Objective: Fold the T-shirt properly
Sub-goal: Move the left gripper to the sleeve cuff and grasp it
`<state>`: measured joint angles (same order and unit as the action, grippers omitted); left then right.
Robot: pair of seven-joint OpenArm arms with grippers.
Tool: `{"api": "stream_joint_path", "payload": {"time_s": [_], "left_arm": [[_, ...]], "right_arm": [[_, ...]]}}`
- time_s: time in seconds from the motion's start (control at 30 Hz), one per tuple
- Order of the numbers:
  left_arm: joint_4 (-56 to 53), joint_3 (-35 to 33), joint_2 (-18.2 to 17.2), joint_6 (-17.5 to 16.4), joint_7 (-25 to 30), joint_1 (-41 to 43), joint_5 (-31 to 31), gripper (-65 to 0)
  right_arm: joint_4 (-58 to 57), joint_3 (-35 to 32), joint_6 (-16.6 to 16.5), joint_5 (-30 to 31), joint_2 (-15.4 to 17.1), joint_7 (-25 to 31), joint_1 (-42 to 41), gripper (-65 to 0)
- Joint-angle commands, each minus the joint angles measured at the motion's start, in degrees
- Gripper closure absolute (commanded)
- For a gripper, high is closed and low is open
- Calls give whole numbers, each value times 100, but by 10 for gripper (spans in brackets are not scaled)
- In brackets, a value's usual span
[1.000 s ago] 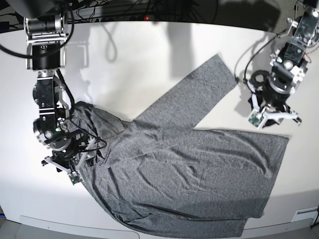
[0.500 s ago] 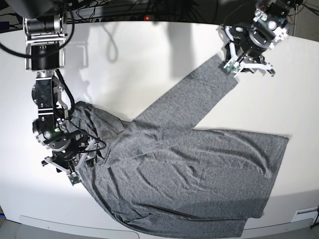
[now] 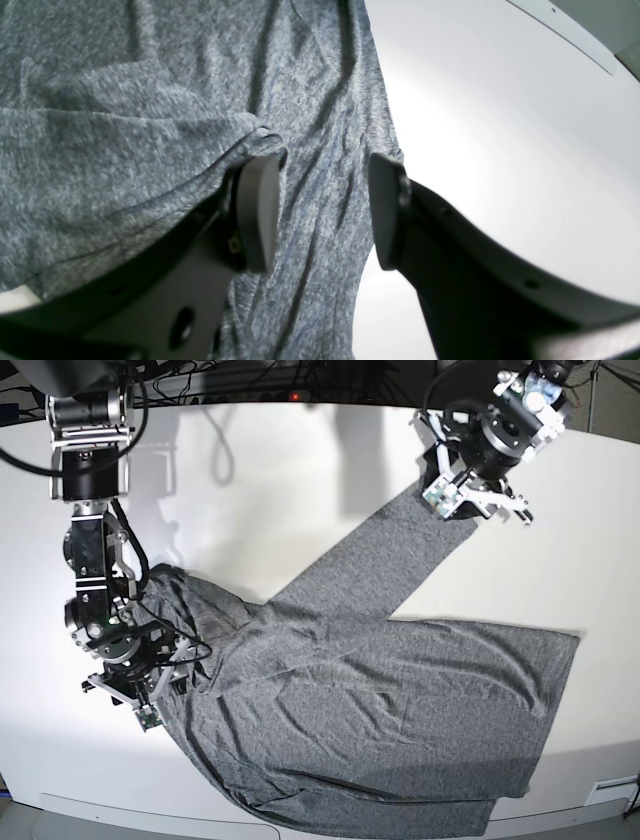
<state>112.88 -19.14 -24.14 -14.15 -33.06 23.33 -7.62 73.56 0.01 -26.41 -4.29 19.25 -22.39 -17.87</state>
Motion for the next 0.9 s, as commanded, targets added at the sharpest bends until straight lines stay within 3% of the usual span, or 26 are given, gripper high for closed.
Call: {"api": "stream_joint_path", "payload": {"time_s": [0.0,0.1,0.2,0.37,0.63,0.87], "left_arm": [[96,22,-48,17,111,35,66,-276],[94,22,-48,17,162,146,15,-307],[15,22,-48,17,225,155,17,-307],[-520,22,-48,20,848,151,17,-307],[-813,22,-46,20,929,127,63,-307],[-831,22,-48,17,1432,127,61,-305]], "right_arm": [[101,35,22,28,59,133,-164,-291],[101,35,22,28,59,131,-164,-291],[101,35,22,33,59,59,-164,-291],[101,35,22,46,59,-28,-162,-291],[101,35,22,48,59,-42,-162,-291],[101,35,22,48,59,-44,-162,-291]]}}
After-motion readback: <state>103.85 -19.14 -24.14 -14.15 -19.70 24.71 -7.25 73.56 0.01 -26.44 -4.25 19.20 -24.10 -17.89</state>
